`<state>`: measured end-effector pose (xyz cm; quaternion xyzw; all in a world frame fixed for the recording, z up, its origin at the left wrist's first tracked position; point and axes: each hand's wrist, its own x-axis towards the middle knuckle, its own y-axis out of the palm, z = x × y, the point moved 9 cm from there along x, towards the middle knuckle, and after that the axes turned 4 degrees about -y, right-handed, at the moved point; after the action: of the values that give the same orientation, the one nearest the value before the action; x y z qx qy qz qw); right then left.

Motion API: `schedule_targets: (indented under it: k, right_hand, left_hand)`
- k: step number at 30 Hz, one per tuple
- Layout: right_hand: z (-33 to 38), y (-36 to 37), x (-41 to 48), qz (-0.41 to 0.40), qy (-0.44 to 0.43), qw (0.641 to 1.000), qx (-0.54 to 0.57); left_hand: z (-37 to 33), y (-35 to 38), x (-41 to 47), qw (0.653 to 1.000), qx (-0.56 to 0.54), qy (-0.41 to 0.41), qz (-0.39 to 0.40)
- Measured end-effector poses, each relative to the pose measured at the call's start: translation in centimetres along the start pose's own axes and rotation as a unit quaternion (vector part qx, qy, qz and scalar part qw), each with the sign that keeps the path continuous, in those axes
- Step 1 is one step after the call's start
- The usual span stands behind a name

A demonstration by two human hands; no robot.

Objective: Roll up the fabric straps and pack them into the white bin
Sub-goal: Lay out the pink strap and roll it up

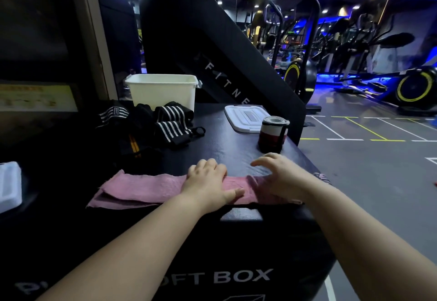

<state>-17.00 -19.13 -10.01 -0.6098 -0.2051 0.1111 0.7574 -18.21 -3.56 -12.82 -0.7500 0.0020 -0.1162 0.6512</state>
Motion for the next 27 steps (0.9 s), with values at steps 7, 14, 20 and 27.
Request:
schedule_targets:
  k: [7, 14, 20, 27]
  right_hand:
    - [0.6, 3.4, -0.7, 0.004, 0.036, 0.999, 0.008]
    - [0.4, 3.8, -0.5, 0.027, 0.042, 0.998, 0.029]
    - [0.2, 4.0, -0.3, 0.044, 0.051, 0.997, 0.023]
    - [-0.3, 4.1, -0.2, 0.041, 0.055, 0.997, 0.033]
  left_hand:
    - [0.8, -1.6, -0.4, 0.997, 0.040, -0.015, -0.058]
    - [3.0, -1.9, 0.1, 0.998, -0.029, -0.049, -0.021]
    - [3.9, -2.1, 0.5, 0.999, 0.009, -0.051, -0.006]
    - [5.9, -1.8, -0.2, 0.997, 0.000, -0.074, -0.025]
